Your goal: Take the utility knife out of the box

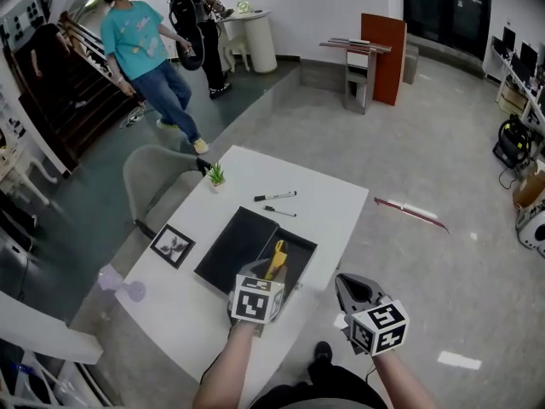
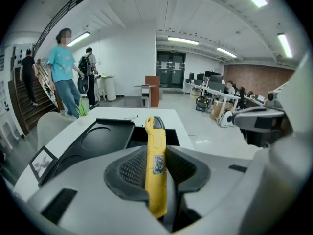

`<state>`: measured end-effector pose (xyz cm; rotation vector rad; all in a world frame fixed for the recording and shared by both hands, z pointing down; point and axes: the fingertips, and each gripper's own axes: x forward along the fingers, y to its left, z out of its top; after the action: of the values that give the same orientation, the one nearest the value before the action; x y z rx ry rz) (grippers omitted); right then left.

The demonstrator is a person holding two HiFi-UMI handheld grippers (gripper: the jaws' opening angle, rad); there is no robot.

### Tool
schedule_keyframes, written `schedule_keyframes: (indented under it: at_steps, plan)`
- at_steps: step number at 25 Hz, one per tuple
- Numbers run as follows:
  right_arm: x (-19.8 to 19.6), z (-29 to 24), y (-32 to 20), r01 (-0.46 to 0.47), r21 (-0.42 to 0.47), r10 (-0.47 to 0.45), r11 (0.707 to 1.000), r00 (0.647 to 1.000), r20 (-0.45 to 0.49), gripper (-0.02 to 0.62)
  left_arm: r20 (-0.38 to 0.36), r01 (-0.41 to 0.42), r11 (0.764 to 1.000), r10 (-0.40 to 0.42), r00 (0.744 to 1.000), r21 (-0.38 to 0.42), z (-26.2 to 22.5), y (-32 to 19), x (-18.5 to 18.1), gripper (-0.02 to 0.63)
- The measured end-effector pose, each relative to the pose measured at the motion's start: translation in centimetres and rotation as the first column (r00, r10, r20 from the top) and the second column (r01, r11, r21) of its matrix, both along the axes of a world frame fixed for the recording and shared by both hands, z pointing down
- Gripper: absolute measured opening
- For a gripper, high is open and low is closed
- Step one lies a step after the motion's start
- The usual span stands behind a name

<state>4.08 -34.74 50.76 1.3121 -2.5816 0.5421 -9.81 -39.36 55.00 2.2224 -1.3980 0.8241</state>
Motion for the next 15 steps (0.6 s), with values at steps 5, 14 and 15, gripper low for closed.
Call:
schedule_keyframes:
  at_steps: [5,14,15]
  plan:
    - [-0.4,-0.9,0.5,0.010,0.016,-0.010,1.000,1.000,0.000,0.002,-0.074,0.041,0.997,-0.036,0.997,0.068,-3.0,1.0,-0.5,0.117]
    - [-1.1,-2.2,0.8,0.019,0.049,-0.019,0.999,1.000,0.009,0.002,-0.127,0.082,0.984,-0.061,0.990,0.161,-6.6,3.5,-1.7,0.117]
    - [-1.1,-2.3,0.8,0.018,0.052,-0.018,0.998,1.000,0.010,0.000,-0.132,0.089,0.981,-0.067,0.989,0.170,-6.9,3.8,-1.9,0.117]
